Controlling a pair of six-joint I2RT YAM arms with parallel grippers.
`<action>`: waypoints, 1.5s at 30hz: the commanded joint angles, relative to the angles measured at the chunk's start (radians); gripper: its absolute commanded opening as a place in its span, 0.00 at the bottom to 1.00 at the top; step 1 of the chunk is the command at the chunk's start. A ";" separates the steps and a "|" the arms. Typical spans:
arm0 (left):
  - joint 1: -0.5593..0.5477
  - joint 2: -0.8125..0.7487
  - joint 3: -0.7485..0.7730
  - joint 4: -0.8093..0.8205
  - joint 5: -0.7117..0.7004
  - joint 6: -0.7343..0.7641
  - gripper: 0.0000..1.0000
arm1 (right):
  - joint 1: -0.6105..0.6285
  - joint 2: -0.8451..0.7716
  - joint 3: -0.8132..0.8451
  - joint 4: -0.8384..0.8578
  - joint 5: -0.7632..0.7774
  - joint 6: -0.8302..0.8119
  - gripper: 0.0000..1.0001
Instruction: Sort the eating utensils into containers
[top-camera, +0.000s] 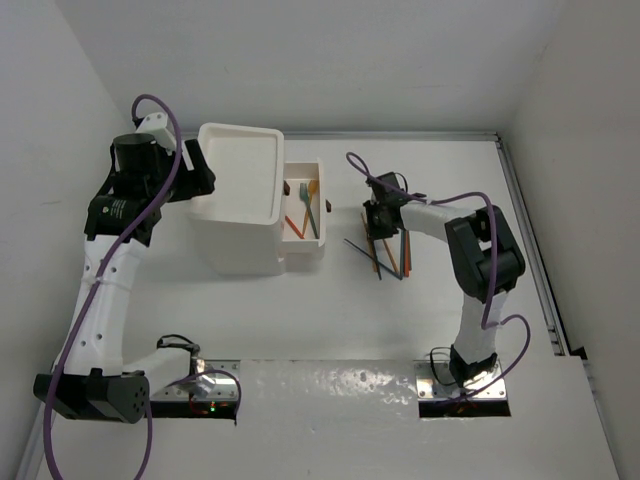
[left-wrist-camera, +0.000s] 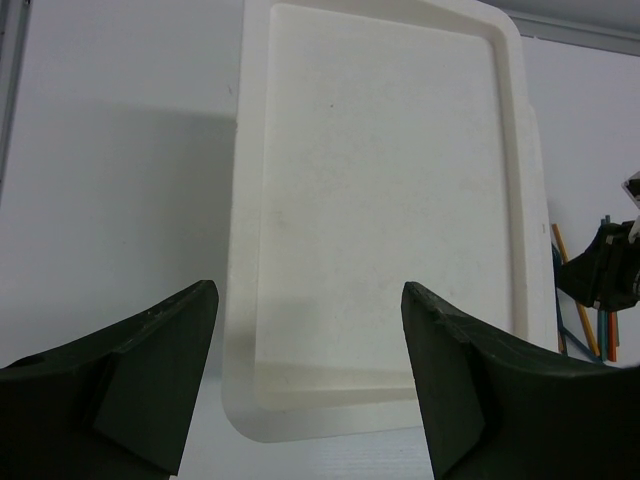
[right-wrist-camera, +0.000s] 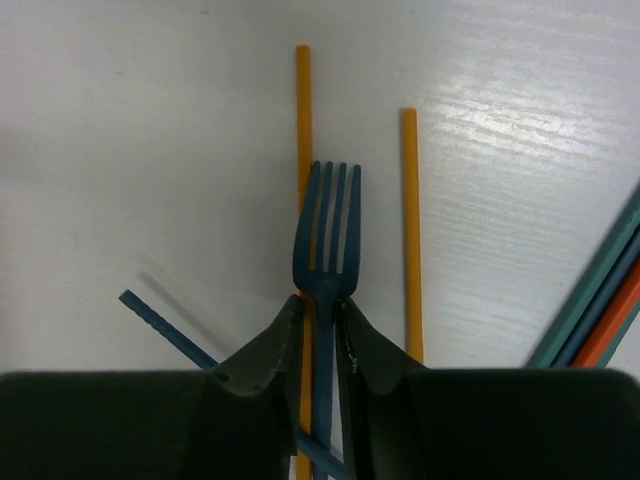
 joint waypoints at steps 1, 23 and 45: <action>-0.014 -0.026 0.001 0.017 -0.008 0.016 0.72 | -0.007 0.025 0.009 0.018 0.010 -0.003 0.15; -0.014 -0.012 -0.004 0.046 0.014 0.011 0.72 | -0.012 -0.172 0.018 -0.027 0.107 -0.114 0.00; -0.014 -0.026 -0.013 0.048 -0.018 0.010 0.72 | 0.034 -0.192 0.360 -0.048 -0.105 0.175 0.00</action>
